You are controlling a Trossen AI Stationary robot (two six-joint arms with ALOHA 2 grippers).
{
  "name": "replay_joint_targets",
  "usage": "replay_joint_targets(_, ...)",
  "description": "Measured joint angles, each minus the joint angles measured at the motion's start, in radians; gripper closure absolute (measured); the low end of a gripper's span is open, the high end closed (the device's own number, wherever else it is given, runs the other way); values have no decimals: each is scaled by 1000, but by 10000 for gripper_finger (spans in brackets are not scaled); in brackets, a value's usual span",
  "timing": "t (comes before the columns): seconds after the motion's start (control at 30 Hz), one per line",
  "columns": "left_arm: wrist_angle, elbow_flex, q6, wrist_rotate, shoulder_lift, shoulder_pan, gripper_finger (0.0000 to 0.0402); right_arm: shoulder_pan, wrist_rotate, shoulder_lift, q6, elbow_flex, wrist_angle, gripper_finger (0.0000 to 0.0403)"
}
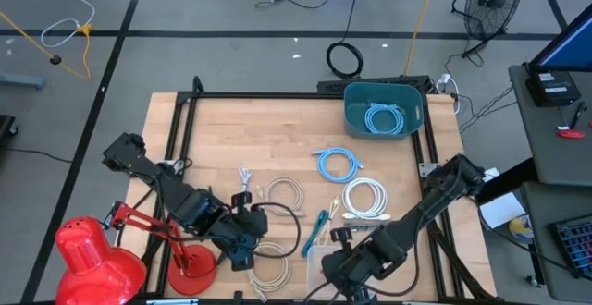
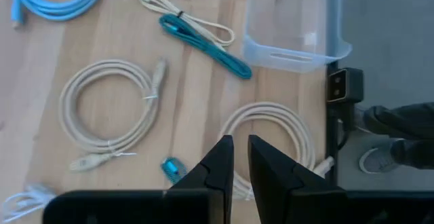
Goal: Pick & Place USB Port
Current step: Put the pink charger cable into the transparent bin
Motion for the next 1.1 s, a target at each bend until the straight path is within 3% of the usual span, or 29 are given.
replay_joint_targets(0.43, 0, -2, 0, -8, 0, -2, 355, -5, -130, 80, 24, 0, 11, 388)
replay_joint_targets(1.1, 0, -1, -17, -9, 0, -4, 355, -70, -128, 92, 34, -53, 35, 387)
